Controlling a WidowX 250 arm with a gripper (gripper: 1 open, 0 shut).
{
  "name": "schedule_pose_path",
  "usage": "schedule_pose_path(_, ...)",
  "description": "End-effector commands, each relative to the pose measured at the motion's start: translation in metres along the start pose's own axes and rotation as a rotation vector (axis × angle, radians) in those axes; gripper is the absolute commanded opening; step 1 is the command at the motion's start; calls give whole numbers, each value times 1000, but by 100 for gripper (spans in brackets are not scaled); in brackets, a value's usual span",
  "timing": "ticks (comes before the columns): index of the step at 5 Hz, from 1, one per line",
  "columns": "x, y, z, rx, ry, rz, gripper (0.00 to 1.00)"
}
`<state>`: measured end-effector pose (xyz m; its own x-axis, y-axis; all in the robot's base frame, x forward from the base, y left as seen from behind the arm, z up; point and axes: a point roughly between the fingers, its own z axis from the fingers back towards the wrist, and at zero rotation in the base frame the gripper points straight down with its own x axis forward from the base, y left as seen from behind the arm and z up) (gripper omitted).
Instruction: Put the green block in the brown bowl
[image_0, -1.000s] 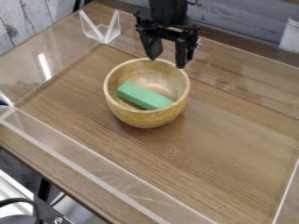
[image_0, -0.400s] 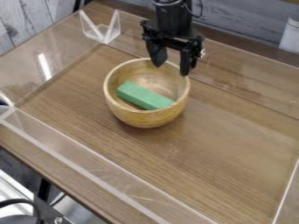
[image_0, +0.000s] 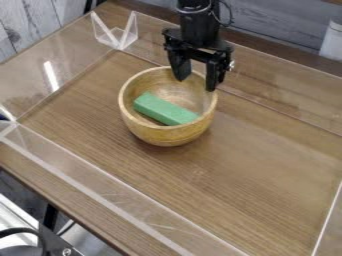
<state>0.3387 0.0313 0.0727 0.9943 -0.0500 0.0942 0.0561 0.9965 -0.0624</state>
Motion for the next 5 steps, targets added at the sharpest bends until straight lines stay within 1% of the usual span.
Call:
schedule_pose_path(1,15,1,16,18,-68,-1,100)
schedule_pose_path(2,16,4,14,22,-67,5,100)
schedule_pose_path(5,15,15,5,38,-48,35,100)
